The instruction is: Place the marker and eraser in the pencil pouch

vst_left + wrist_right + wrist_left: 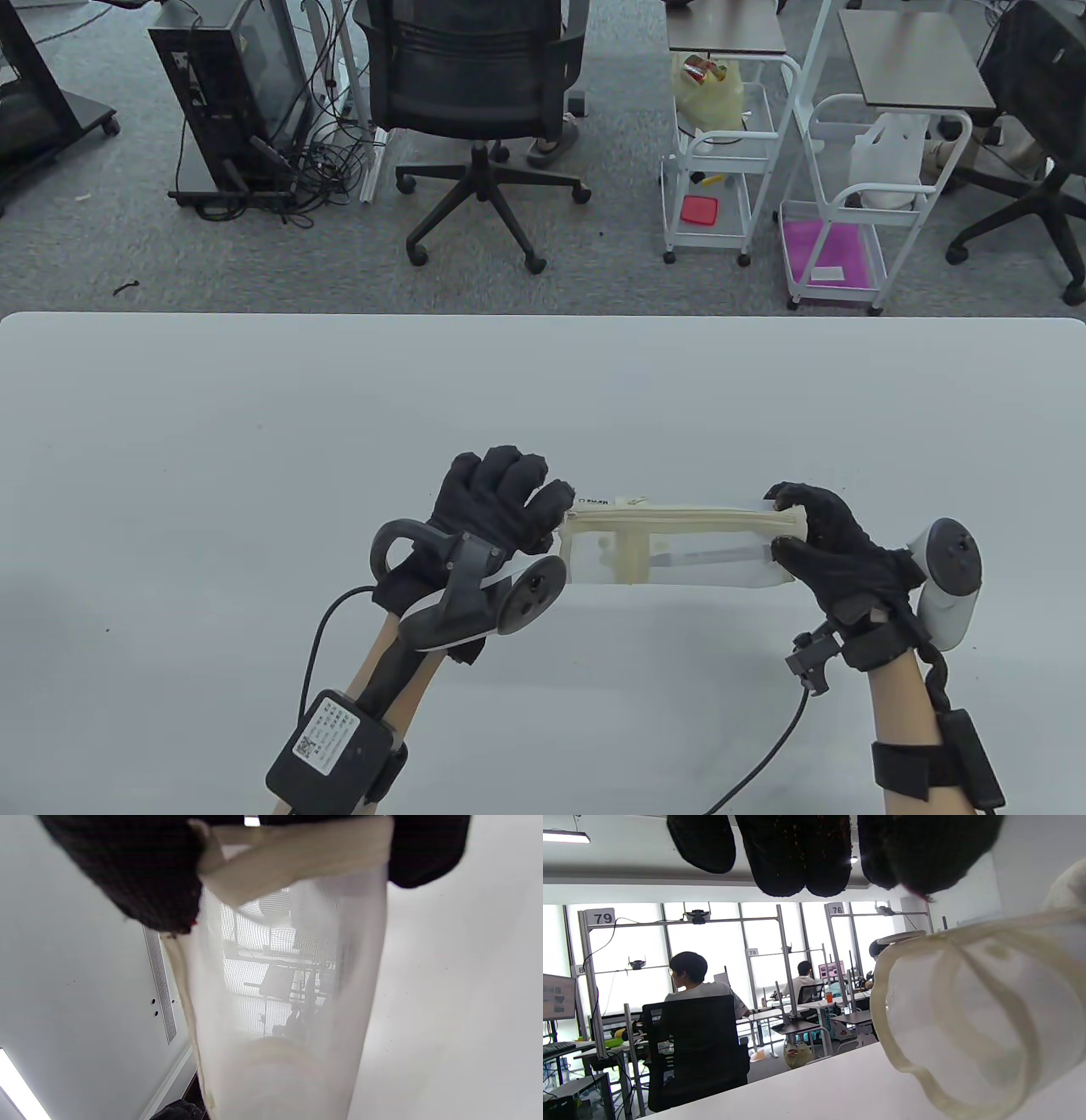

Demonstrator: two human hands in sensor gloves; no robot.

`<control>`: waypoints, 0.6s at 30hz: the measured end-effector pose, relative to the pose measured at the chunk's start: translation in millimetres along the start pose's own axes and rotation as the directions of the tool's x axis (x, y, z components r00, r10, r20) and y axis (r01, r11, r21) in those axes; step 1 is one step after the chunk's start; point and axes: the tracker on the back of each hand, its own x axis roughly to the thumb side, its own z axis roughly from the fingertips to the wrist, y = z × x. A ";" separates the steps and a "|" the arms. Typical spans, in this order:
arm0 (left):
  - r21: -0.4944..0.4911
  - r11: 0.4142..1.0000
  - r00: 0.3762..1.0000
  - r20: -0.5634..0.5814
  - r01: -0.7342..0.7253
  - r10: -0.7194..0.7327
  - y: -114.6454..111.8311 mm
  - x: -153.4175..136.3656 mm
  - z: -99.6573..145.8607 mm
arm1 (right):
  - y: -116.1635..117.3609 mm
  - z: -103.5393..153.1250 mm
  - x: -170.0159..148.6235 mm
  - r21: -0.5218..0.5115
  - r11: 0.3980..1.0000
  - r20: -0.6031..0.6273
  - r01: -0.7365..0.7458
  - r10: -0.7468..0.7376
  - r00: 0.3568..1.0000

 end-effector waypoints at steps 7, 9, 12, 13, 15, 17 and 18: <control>0.048 0.971 0.971 -0.021 -0.235 0.236 -30.6 -1.5 15.6 | 12.4 -1.3 -7.3 -0.010 0.992 -0.048 -0.130 0.129 0.990; 0.041 0.965 0.966 -0.020 -0.259 0.260 -45.7 -2.7 18.7 | 17.3 -2.5 -12.5 -0.012 0.982 -0.077 -0.188 0.186 0.979; 0.081 0.954 0.956 -0.024 -0.289 0.292 -64.2 -7.3 24.1 | 24.1 -4.9 -23.2 0.003 0.965 -0.118 -0.261 0.259 0.959; 0.070 0.957 0.959 -0.024 -0.282 0.284 -68.7 -8.9 25.0 | 26.2 -6.2 -27.3 0.008 0.961 -0.134 -0.278 0.276 0.952; 0.068 0.962 0.963 -0.028 -0.266 0.268 -74.1 -12.0 28.9 | 29.3 -7.6 -35.5 0.019 0.956 -0.164 -0.293 0.292 0.942; 0.076 0.955 0.957 -0.028 -0.286 0.288 -78.9 -14.3 31.6 | 33.1 -9.3 -45.9 0.024 0.969 -0.203 -0.247 0.247 0.948; 0.066 0.955 0.955 -0.034 -0.291 0.293 -80.7 -15.2 32.3 | 34.0 -9.7 -49.0 0.028 0.969 -0.217 -0.245 0.245 0.945</control>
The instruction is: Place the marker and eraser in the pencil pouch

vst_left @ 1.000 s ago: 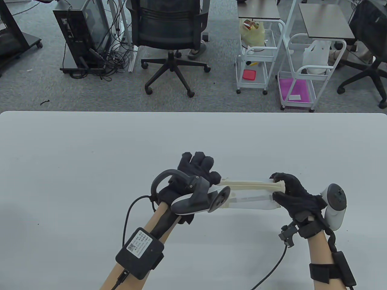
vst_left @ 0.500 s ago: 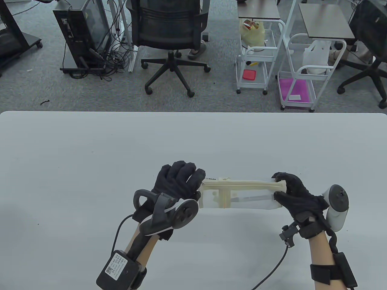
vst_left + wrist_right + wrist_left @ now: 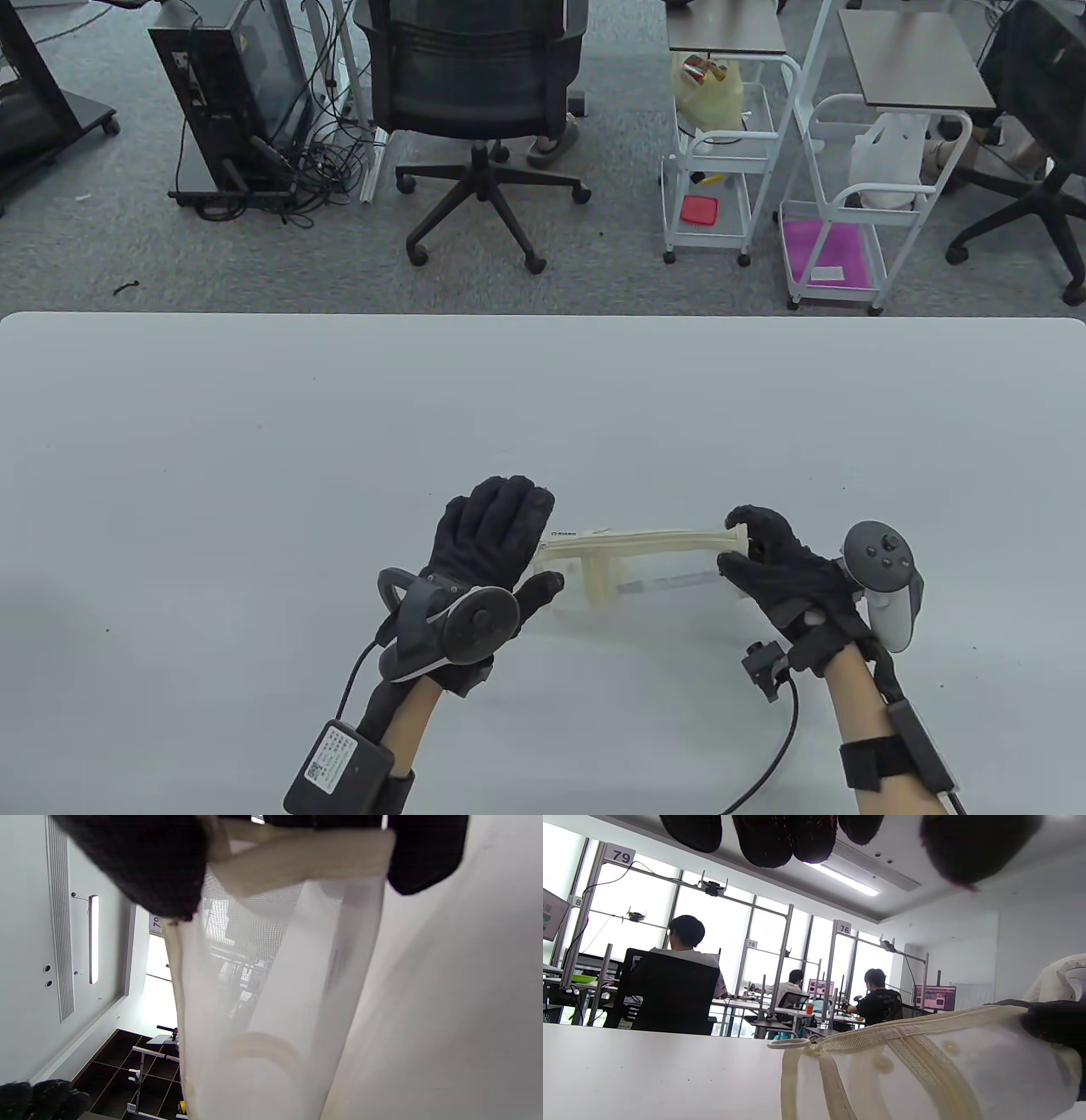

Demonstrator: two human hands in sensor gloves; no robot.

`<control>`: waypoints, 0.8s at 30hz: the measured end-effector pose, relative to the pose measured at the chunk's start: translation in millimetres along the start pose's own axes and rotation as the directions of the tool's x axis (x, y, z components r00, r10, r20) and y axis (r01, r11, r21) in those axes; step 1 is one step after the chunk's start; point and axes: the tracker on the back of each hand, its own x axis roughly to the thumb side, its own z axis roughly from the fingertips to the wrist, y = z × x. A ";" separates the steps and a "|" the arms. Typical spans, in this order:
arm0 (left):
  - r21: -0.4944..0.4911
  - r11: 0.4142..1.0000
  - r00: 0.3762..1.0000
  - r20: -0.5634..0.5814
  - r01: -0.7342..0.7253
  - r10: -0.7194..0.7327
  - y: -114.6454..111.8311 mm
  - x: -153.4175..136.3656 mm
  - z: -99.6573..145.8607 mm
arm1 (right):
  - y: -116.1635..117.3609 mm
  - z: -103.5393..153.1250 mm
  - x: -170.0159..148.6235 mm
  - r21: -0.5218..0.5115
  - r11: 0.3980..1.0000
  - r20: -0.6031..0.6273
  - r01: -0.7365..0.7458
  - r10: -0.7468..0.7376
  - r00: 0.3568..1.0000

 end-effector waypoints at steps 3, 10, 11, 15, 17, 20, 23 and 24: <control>-0.003 1.000 1.000 -0.010 -0.001 0.001 -3.1 -2.9 1.1 | 3.4 -3.2 -6.3 0.032 0.998 -0.055 -0.051 0.052 0.997; 0.000 1.000 0.999 -0.017 0.031 -0.031 -5.3 -3.8 5.3 | 6.9 -4.6 -4.2 0.018 0.981 -0.125 -0.195 0.195 0.973; 0.000 0.999 0.999 -0.017 0.034 -0.034 -6.1 -3.9 5.5 | 6.5 -3.6 -2.3 0.000 0.973 -0.134 -0.231 0.229 0.964; 0.012 0.999 0.999 -0.014 0.031 -0.031 -9.5 -4.5 6.3 | 6.2 -1.3 1.4 -0.036 0.960 -0.123 -0.276 0.270 0.955; 0.016 0.999 0.999 -0.013 0.037 -0.037 -10.2 -4.8 6.8 | 4.9 -0.5 3.7 -0.052 0.958 -0.113 -0.281 0.274 0.955; 0.023 0.999 0.999 -0.012 0.049 -0.048 -9.5 -4.6 7.1 | 1.6 1.7 7.0 -0.074 0.954 -0.099 -0.291 0.283 0.954; 0.024 0.999 0.999 -0.012 0.049 -0.049 -9.5 -4.6 7.1 | -2.5 4.4 10.3 -0.090 0.946 -0.087 -0.310 0.302 0.949; 0.023 0.998 0.999 -0.011 0.052 -0.051 -9.5 -4.5 7.2 | -4.7 5.8 12.3 -0.106 0.944 -0.079 -0.313 0.306 0.949</control>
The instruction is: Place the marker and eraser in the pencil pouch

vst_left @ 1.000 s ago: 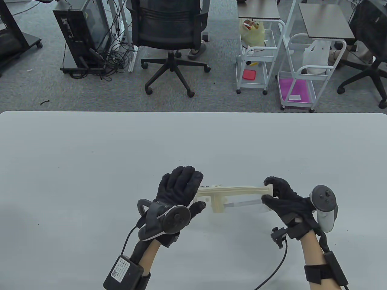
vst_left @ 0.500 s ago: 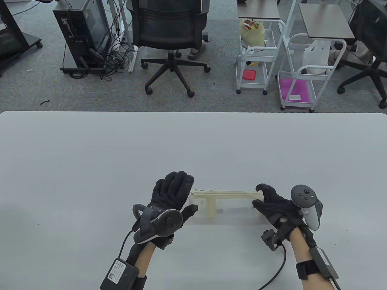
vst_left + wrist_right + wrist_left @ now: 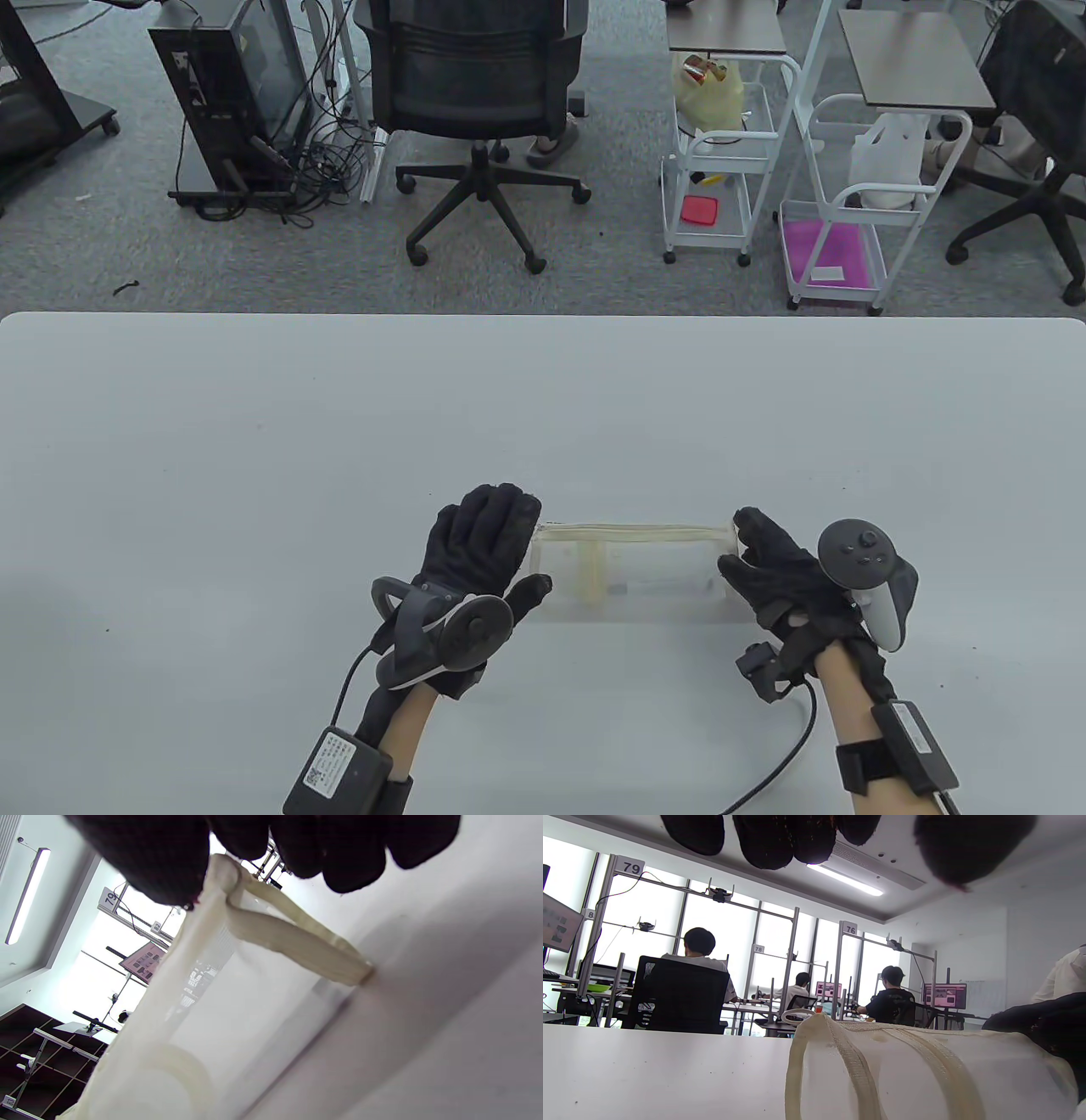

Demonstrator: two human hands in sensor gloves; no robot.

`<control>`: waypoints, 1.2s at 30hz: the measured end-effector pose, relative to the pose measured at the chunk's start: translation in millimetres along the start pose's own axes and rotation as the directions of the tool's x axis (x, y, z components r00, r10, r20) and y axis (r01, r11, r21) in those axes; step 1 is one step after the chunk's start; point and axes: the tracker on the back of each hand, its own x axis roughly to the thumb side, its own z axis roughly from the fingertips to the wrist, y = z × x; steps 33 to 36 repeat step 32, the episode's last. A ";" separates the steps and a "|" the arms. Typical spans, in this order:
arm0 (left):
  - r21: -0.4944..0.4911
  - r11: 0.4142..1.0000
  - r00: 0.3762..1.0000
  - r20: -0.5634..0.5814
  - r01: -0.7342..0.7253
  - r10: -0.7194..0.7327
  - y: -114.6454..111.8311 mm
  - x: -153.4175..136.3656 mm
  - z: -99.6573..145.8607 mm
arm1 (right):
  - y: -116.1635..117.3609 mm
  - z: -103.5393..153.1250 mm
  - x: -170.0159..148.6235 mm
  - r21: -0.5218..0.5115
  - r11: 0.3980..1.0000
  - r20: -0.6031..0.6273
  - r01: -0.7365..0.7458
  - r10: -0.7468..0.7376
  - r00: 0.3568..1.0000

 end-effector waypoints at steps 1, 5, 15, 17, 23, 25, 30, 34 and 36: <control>0.000 1.000 1.000 0.000 0.003 -0.003 0.2 0.2 0.0 | -4.2 1.7 2.1 -0.025 1.000 0.012 -0.003 0.003 1.000; 0.006 1.000 1.000 -0.001 0.002 -0.002 1.6 -0.2 0.2 | -17.9 8.3 12.4 -0.126 0.990 0.070 -0.064 0.073 0.995; 0.035 0.999 0.999 -0.011 -0.036 0.036 9.2 1.4 0.9 | -37.3 38.5 61.5 -0.299 0.930 0.357 -0.214 0.317 0.879; 0.041 0.998 0.999 -0.007 -0.043 0.043 10.4 2.7 1.3 | -34.1 42.4 68.7 -0.295 0.925 0.387 -0.238 0.343 0.856; 0.057 0.997 0.999 0.004 -0.044 0.044 11.6 4.1 2.2 | -20.4 49.7 81.8 -0.306 0.885 0.418 -0.350 0.455 0.786; 0.057 0.997 0.999 0.002 -0.047 0.047 11.5 3.3 2.2 | -17.1 50.3 83.6 -0.303 0.881 0.424 -0.363 0.466 0.776; 0.061 0.997 0.999 -0.005 -0.045 0.045 11.8 2.1 2.3 | -16.6 48.7 81.0 -0.283 0.891 0.436 -0.354 0.449 0.780; 0.063 0.997 0.999 -0.009 -0.038 0.038 11.8 1.9 2.4 | -17.1 47.3 79.4 -0.276 0.895 0.429 -0.351 0.441 0.788; 0.063 0.997 0.999 -0.009 -0.038 0.038 11.8 1.9 2.4 | -17.1 47.3 79.4 -0.276 0.895 0.429 -0.351 0.441 0.788</control>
